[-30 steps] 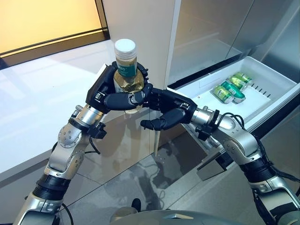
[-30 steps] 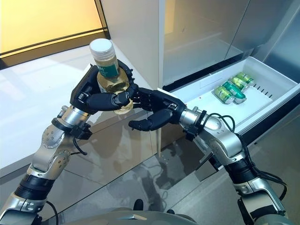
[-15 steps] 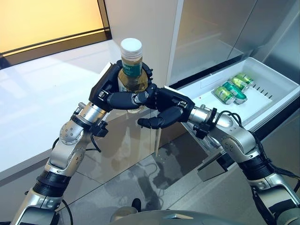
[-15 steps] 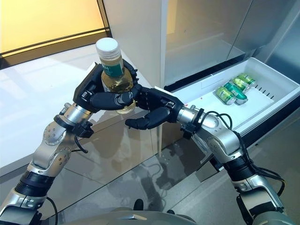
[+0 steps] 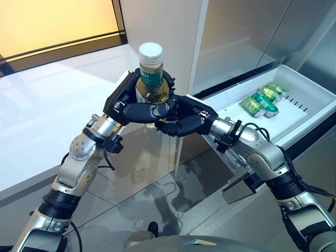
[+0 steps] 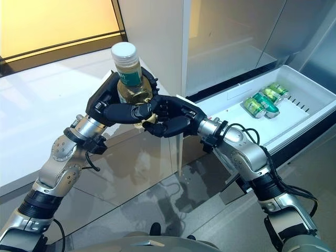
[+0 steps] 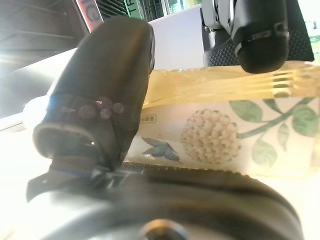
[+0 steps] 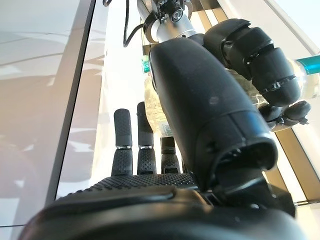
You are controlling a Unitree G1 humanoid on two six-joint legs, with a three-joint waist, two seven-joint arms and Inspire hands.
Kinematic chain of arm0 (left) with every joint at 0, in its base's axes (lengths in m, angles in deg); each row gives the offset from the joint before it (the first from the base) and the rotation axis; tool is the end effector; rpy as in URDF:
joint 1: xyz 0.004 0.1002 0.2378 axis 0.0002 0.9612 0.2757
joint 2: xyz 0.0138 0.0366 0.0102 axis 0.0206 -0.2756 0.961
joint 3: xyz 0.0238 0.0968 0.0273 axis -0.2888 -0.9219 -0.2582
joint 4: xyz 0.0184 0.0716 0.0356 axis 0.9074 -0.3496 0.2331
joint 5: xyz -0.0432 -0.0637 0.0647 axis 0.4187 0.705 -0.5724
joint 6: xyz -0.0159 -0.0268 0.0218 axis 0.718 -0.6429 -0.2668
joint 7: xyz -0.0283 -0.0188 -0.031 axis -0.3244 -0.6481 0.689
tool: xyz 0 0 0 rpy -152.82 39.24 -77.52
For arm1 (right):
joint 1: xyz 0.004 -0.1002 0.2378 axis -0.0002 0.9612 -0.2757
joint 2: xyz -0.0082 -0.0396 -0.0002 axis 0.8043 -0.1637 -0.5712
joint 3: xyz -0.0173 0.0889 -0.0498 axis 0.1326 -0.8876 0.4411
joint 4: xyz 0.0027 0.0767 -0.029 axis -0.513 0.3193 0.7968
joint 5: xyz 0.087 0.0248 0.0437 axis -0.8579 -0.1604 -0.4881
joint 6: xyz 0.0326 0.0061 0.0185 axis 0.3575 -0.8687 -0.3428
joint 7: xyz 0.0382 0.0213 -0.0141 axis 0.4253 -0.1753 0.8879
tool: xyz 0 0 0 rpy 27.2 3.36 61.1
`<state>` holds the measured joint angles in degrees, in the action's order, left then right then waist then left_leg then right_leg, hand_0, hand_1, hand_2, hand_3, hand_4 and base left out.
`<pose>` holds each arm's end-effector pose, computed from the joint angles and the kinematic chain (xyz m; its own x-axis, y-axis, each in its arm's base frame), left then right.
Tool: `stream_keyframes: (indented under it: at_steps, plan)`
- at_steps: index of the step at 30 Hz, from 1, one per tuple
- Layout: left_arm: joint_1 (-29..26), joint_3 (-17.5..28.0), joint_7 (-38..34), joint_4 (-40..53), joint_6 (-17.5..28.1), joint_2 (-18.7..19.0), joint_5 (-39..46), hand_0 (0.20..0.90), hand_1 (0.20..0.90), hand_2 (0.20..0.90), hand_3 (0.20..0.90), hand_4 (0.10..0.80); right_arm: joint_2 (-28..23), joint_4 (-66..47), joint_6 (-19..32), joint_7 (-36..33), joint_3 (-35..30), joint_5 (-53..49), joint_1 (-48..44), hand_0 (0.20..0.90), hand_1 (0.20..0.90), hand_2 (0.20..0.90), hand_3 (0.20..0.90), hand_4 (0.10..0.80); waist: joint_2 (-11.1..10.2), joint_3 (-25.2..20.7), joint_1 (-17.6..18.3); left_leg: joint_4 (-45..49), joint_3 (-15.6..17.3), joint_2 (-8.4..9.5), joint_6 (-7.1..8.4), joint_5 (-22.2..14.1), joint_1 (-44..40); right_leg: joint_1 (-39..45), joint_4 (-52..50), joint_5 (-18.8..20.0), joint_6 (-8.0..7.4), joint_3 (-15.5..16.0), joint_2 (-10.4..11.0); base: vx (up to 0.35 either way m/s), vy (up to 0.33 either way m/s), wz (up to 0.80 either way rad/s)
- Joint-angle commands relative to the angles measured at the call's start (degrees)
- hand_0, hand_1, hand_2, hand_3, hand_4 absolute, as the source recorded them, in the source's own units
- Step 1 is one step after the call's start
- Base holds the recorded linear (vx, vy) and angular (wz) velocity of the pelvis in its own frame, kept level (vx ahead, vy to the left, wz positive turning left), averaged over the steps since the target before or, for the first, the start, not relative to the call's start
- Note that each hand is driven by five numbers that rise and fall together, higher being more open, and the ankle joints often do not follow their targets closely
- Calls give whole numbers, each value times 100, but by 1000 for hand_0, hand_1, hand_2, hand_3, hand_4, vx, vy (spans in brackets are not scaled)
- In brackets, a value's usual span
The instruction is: Put drinks into fridge and close the fridge
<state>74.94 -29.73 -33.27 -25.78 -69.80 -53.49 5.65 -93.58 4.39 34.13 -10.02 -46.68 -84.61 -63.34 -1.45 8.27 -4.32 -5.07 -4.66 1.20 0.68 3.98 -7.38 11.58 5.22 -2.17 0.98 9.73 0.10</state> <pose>0.2300 0.1959 0.1536 0.6838 -0.5649 0.4619 0.5852 0.8027 0.1153 0.2628 -0.1514 0.1454 0.5867 0.8090 0.0359 -0.8094 0.5872 -0.0062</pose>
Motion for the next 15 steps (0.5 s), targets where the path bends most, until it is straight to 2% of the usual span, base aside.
stream_keyframes:
  at_steps: [1, 13, 14, 15]
  plan:
    - [-1119, -43, -1, 471, 447, -111, 319, 300, 300, 300, 200, 100, 593, -482, 591, 191, 71, -629, -1007, 300, 300, 300, 200, 100, -51, -686, 52, 43, -90, 306, -249, -497, -134, -281, -148, 321, -360, -319, 116, 0, 0, 0]
    - [-1164, -101, 47, 486, 332, -114, 385, 300, 300, 300, 200, 100, 616, -436, 612, 122, 88, -684, -1075, 300, 300, 300, 200, 100, -46, -698, 48, 34, -90, 308, -248, -492, -135, -273, -128, 332, -362, -309, 116, 0, 0, 0]
    - [-1167, -100, 30, 484, 324, -111, 393, 382, 382, 382, 296, 196, 615, -447, 615, 118, 86, -666, -1069, 300, 300, 300, 200, 100, -47, -695, 50, 36, -85, 307, -248, -491, -133, -274, -129, 334, -364, -308, 118, 0, 0, 0]
    - [-1167, -100, 12, 472, 313, -117, 380, 592, 592, 592, 540, 440, 607, -449, 619, 110, 82, -675, -1070, 300, 300, 300, 200, 100, -47, -698, 53, 36, -80, 306, -247, -489, -131, -277, -128, 336, -366, -306, 119, 0, 0, 0]
